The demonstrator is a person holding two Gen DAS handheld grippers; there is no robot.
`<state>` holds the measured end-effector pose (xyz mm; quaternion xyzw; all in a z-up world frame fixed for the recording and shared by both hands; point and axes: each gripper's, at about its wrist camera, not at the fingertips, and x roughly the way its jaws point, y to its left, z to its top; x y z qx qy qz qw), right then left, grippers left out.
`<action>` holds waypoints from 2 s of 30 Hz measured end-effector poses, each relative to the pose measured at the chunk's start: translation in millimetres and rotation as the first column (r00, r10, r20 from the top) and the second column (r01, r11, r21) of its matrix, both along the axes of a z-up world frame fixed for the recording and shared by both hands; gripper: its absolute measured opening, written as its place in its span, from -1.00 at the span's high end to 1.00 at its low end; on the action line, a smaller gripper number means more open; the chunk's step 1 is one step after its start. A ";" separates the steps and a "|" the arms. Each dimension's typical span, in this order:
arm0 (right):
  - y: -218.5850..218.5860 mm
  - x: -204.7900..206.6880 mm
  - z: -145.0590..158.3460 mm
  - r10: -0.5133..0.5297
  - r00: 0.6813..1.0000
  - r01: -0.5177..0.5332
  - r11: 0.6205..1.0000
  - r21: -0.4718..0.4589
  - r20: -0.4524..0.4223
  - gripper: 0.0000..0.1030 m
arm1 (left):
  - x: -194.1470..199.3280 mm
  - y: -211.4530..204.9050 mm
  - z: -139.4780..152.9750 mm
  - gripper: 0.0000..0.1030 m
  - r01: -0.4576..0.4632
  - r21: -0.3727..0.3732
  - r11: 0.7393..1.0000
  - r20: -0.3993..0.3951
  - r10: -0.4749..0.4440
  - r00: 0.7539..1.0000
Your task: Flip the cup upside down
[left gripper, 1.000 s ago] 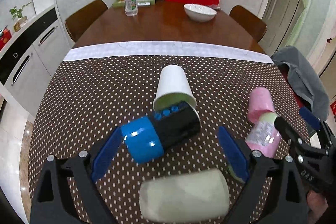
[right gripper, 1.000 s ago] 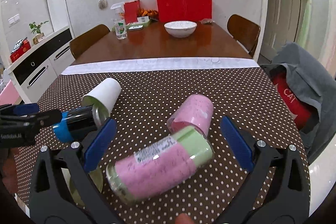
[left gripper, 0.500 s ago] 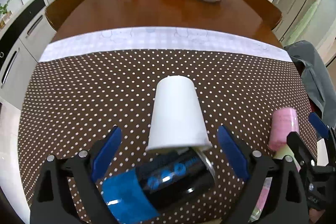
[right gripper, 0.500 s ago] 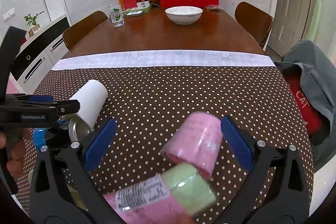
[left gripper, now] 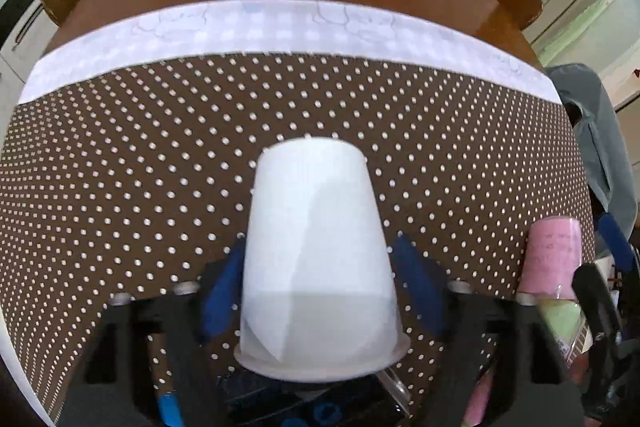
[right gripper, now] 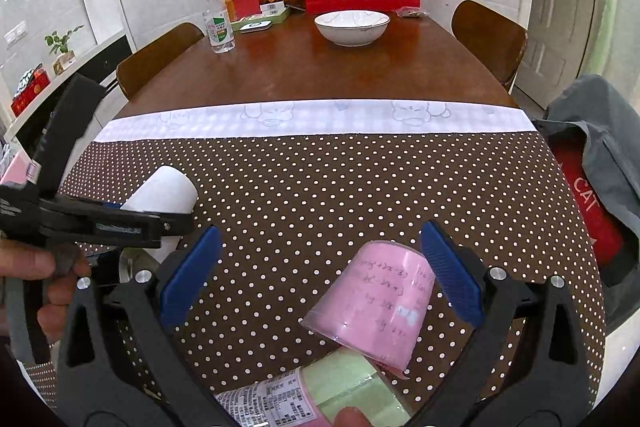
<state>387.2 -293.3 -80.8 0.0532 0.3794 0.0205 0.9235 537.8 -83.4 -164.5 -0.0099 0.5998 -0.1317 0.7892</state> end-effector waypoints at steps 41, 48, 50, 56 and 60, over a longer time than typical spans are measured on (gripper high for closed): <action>0.9 -190.6 48.5 -0.055 0.991 0.049 0.998 0.050 0.126 -0.88 | -283.9 33.4 121.1 -0.25 0.104 -0.194 0.976 0.304 -0.041 0.952; -7.0 -221.0 17.1 -0.072 0.993 0.067 0.996 0.059 0.091 -0.88 | -315.3 27.3 76.1 -0.25 0.103 -0.211 0.972 0.246 -0.049 0.968; -7.4 -226.9 10.6 -0.073 0.994 0.069 0.996 0.054 0.085 -0.88 | -323.3 23.9 62.9 -0.25 0.103 -0.222 0.970 0.231 -0.051 0.972; -10.0 -239.0 -5.7 -0.078 0.994 0.075 0.996 0.050 0.077 -0.88 | -333.3 16.4 38.1 -0.25 0.088 -0.224 0.971 0.216 -0.038 0.976; -7.6 -244.3 -14.0 -0.072 0.995 0.069 0.997 0.046 0.069 -0.88 | -333.0 11.5 24.9 -0.25 0.079 -0.220 0.972 0.197 -0.035 0.980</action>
